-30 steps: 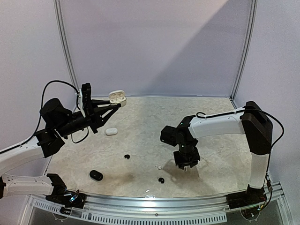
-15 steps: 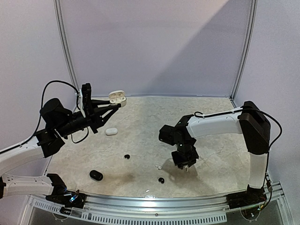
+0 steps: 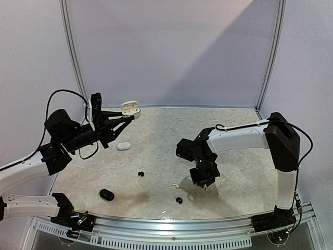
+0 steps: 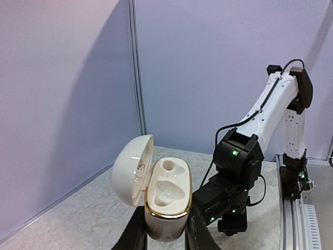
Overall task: Insert the wireless bluetooth earbuds into the charging case
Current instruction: Pick up the right earbud from the center of the board, then insert the right earbud into the right side groove of the charging case.
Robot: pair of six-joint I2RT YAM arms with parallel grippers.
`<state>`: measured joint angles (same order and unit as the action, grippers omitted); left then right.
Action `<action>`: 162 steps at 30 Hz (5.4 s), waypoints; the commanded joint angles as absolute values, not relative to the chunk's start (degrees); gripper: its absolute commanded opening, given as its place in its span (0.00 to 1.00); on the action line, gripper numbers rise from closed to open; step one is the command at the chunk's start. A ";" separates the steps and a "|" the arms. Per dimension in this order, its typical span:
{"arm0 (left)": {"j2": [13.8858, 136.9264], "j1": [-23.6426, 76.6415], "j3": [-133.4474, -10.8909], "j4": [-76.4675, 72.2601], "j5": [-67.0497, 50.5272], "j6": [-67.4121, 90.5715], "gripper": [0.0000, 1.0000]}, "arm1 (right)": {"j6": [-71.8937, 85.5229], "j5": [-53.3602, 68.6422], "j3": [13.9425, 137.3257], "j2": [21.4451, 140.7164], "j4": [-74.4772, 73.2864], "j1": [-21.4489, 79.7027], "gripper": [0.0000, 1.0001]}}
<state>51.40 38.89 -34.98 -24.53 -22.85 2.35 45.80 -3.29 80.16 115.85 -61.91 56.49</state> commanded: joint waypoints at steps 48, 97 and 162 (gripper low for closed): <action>52.73 39.90 -38.92 -26.61 -27.97 8.84 0.00 | -8.91 -12.53 99.95 96.93 -10.99 72.03 0.00; 52.32 39.99 -38.23 -26.98 -28.00 5.72 0.00 | -10.02 -17.04 101.42 100.22 -18.12 71.00 0.15; 52.12 39.90 -38.08 -23.47 -23.70 9.36 0.00 | -3.98 -14.89 107.35 98.45 -19.06 71.05 0.51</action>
